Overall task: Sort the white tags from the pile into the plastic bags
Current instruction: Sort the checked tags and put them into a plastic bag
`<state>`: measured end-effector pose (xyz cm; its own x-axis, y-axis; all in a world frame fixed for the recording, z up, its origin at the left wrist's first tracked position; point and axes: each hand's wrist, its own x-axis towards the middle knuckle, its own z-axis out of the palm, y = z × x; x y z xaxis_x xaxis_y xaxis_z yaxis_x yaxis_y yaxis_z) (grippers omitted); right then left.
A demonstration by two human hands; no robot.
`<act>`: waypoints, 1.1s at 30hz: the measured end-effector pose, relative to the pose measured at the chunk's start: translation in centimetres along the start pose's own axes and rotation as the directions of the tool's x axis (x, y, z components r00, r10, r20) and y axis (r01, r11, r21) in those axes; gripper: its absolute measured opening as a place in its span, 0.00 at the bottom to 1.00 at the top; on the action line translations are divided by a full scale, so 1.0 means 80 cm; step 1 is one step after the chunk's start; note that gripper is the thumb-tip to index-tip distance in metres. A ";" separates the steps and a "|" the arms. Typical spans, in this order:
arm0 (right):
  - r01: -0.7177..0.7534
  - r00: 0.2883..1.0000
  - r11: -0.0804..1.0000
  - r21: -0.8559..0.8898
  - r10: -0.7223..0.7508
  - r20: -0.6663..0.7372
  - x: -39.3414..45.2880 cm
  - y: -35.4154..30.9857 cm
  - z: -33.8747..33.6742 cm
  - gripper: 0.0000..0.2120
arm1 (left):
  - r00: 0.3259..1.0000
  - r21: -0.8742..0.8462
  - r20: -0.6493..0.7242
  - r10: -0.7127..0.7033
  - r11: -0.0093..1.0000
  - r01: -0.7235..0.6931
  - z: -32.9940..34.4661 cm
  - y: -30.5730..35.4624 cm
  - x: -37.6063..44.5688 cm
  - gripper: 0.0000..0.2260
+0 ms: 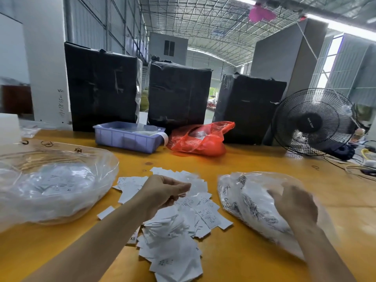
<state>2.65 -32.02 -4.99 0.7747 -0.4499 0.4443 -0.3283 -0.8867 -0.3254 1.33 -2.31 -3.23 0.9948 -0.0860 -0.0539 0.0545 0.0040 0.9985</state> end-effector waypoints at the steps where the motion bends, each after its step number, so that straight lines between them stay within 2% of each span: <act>1: 0.033 0.984 0.997 0.069 -0.020 -0.176 0.000 -0.005 -0.005 0.19 | 1.000 0.006 0.001 0.003 1.000 -0.003 0.000 0.000 0.000 0.05; 3: 0.205 0.872 0.962 0.180 -0.096 -0.479 -0.010 -0.025 -0.016 0.13 | 1.000 0.022 0.012 0.014 1.000 -0.014 -0.001 0.000 -0.001 0.07; 4: 0.315 0.814 0.921 0.228 -0.139 -0.563 -0.017 -0.040 -0.022 0.10 | 1.000 0.040 0.021 0.019 0.999 -0.020 -0.001 0.000 -0.001 0.08; 5: 0.427 0.780 0.853 0.301 -0.178 -0.600 -0.027 -0.057 -0.026 0.08 | 0.999 0.068 0.032 0.024 0.997 -0.026 -0.002 0.000 -0.001 0.08; 6: 0.511 0.781 0.755 0.410 -0.210 -0.588 -0.041 -0.075 -0.029 0.07 | 0.999 0.110 0.046 0.029 0.993 -0.034 -0.002 -0.001 -0.002 0.08; 7: 0.545 0.816 0.641 0.540 -0.257 -0.518 -0.055 -0.093 -0.031 0.08 | 0.997 0.165 0.064 0.036 0.985 -0.046 -0.002 -0.001 -0.002 0.07; 8: 0.518 0.855 0.538 0.665 -0.340 -0.390 -0.069 -0.108 -0.033 0.11 | 0.995 0.230 0.088 0.045 0.971 -0.064 -0.002 0.000 -0.002 0.06; 9: 0.444 0.863 0.485 0.753 -0.459 -0.213 -0.082 -0.121 -0.034 0.17 | 0.992 0.296 0.118 0.052 0.951 -0.085 -0.002 0.001 -0.003 0.04; 11: 0.292 0.761 0.531 0.796 -0.633 0.142 -0.097 -0.135 -0.028 0.27 | 0.980 0.414 0.192 0.047 0.902 -0.125 -0.006 0.004 -0.003 0.03; 12: 0.225 0.714 0.556 0.800 -0.653 0.253 -0.101 -0.136 -0.022 0.28 | 0.973 0.459 0.226 0.037 0.878 -0.140 -0.008 0.006 -0.003 0.02; 14: 0.077 0.704 0.552 0.830 -0.620 0.347 -0.104 -0.135 -0.016 0.20 | 0.962 0.489 0.271 0.018 0.859 -0.154 -0.013 0.008 -0.002 0.02; 16: -0.044 0.746 0.504 0.863 -0.558 0.364 -0.105 -0.135 -0.016 0.07 | 0.969 0.442 0.247 0.033 0.886 -0.143 -0.015 0.007 0.001 0.03; 17: -0.118 0.771 0.451 0.884 -0.520 0.368 -0.104 -0.135 -0.015 0.03 | 0.978 0.392 0.202 0.046 0.912 -0.124 -0.016 0.007 0.003 0.04; 19: -0.323 0.800 0.259 0.911 -0.440 0.408 -0.102 -0.135 -0.014 0.01 | 0.990 0.225 0.141 0.025 0.973 -0.057 -0.017 0.007 0.005 0.05; 21: -0.465 0.792 0.094 0.880 -0.400 0.462 -0.102 -0.138 -0.013 0.01 | 0.984 0.068 0.177 -0.029 0.998 0.018 -0.015 0.006 0.004 0.09; 22: -0.484 0.787 0.069 0.872 -0.401 0.468 -0.103 -0.140 -0.012 0.02 | 0.981 0.010 0.191 -0.044 0.999 0.043 -0.012 0.006 0.004 0.11; 24: -0.432 0.799 0.110 0.895 -0.413 0.437 -0.105 -0.141 -0.010 0.03 | 0.989 -0.123 0.147 -0.029 0.991 0.047 -0.005 0.003 0.005 0.10; 25: -0.331 0.835 0.195 0.923 -0.395 0.383 -0.104 -0.139 -0.007 0.05 | 0.995 -0.189 0.098 -0.013 0.982 0.031 -0.002 0.003 0.006 0.08; 26: -0.167 0.882 0.335 0.927 -0.370 0.292 -0.101 -0.135 -0.002 0.06 | 0.999 -0.238 0.045 0.001 0.971 0.010 -0.002 0.004 0.008 0.06; 27: 0.030 0.915 0.517 0.855 -0.358 0.185 -0.096 -0.129 0.003 0.07 | 1.000 -0.269 0.002 0.012 0.963 -0.011 -0.003 0.005 0.008 0.06; 28: 0.202 0.916 0.674 0.711 -0.387 0.107 -0.092 -0.122 0.009 0.08 | 0.999 -0.281 -0.033 0.022 0.959 -0.030 -0.005 0.006 0.009 0.07; 29: 0.313 0.896 0.772 0.552 -0.433 0.097 -0.089 -0.116 0.015 0.09 | 0.998 -0.272 -0.059 0.033 0.961 -0.048 -0.008 0.005 0.010 0.07; 30: 0.370 0.875 0.825 0.428 -0.464 0.137 -0.087 -0.112 0.022 0.13 | 0.995 -0.241 -0.082 0.048 0.968 -0.067 -0.011 0.004 0.010 0.06; 33: 0.401 0.832 0.866 0.299 -0.481 0.278 -0.087 -0.109 0.040 0.24 | 0.989 -0.109 -0.126 0.076 0.990 -0.090 -0.013 -0.002 0.010 0.04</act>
<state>1.82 -20.79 -7.88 0.9524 0.0817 0.2938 0.1877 -0.9164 -0.3535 2.24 -1.35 -3.43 0.9990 0.0407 0.0210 -0.0258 0.1204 0.9924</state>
